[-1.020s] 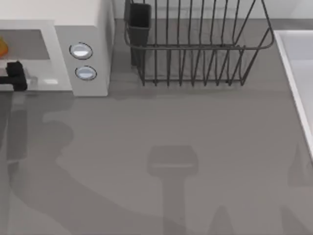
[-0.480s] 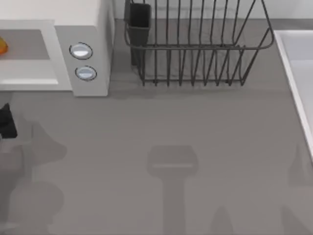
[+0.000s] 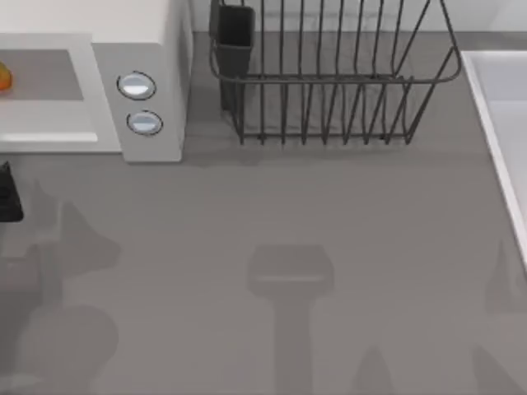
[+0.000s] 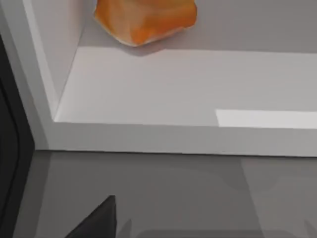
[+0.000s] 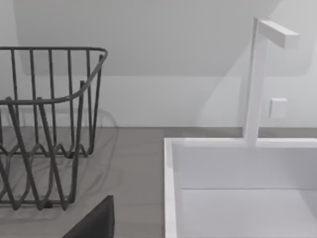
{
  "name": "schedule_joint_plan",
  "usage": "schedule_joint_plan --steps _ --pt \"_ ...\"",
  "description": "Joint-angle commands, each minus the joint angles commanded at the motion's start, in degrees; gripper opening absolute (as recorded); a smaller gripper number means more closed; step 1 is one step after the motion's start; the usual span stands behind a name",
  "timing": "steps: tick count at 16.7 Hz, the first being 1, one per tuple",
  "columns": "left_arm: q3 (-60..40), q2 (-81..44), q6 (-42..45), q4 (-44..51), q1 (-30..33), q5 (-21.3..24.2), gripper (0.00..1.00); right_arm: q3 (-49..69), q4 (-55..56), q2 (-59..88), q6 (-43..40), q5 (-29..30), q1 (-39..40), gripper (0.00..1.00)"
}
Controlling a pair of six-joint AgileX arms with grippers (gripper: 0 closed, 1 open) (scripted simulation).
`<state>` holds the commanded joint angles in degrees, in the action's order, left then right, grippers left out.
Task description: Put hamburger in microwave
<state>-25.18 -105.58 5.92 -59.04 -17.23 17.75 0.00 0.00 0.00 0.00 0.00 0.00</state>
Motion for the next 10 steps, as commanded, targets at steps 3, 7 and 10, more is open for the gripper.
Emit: schedule_joint_plan --steps 3,7,10 --pt "-1.9 6.9 0.0 9.3 0.0 -0.1 1.00 0.0 0.0 0.0 0.0 0.0 0.0 1.00" --pt "-4.5 17.1 -0.1 24.3 0.1 -0.2 1.00 0.0 0.0 0.0 0.0 0.0 0.0 1.00" --pt "-6.1 22.3 -0.1 29.8 0.1 -0.2 1.00 0.0 0.0 0.0 0.0 0.0 0.0 1.00"
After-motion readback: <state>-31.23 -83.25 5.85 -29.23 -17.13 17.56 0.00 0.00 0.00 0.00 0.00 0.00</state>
